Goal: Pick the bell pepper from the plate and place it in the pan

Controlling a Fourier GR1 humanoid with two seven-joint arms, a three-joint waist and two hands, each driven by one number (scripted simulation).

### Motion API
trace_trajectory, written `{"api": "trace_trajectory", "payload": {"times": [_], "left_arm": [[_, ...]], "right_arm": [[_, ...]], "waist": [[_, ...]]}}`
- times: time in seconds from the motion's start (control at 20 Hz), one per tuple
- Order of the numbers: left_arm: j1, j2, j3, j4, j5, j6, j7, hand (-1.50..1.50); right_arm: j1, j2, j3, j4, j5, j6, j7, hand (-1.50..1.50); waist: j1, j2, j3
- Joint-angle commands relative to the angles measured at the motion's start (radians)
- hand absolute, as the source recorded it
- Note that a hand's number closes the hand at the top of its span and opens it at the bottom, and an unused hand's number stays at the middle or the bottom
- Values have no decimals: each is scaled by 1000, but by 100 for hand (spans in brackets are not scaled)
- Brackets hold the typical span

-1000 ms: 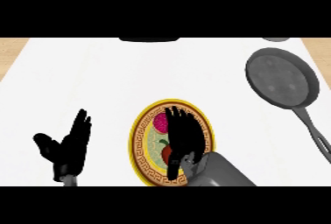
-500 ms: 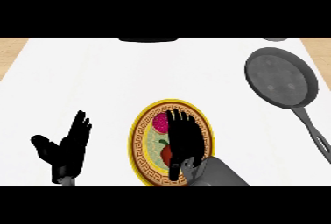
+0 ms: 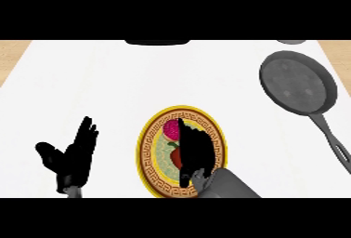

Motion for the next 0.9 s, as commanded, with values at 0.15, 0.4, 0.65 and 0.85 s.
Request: {"api": "trace_trajectory", "payload": {"times": [0.15, 0.4, 0.65, 0.85], "left_arm": [[-65, -14, 20, 120, -7, -7, -25, 0], [-12, -17, -16, -10, -22, 19, 69, 0], [13, 17, 30, -19, 15, -26, 54, 0], [31, -23, -10, -71, -17, 19, 95, 0]], "right_arm": [[-42, 6, -34, 102, 66, -29, -185, 150], [16, 5, 7, 142, 110, -91, -220, 150], [-24, -116, -133, 94, 39, -8, -378, 150], [52, -162, -166, -13, 67, 54, -393, 150]], "waist": [[-3, 8, -5], [-2, 7, -5], [-1, 7, -5], [-4, 6, -5]]}}
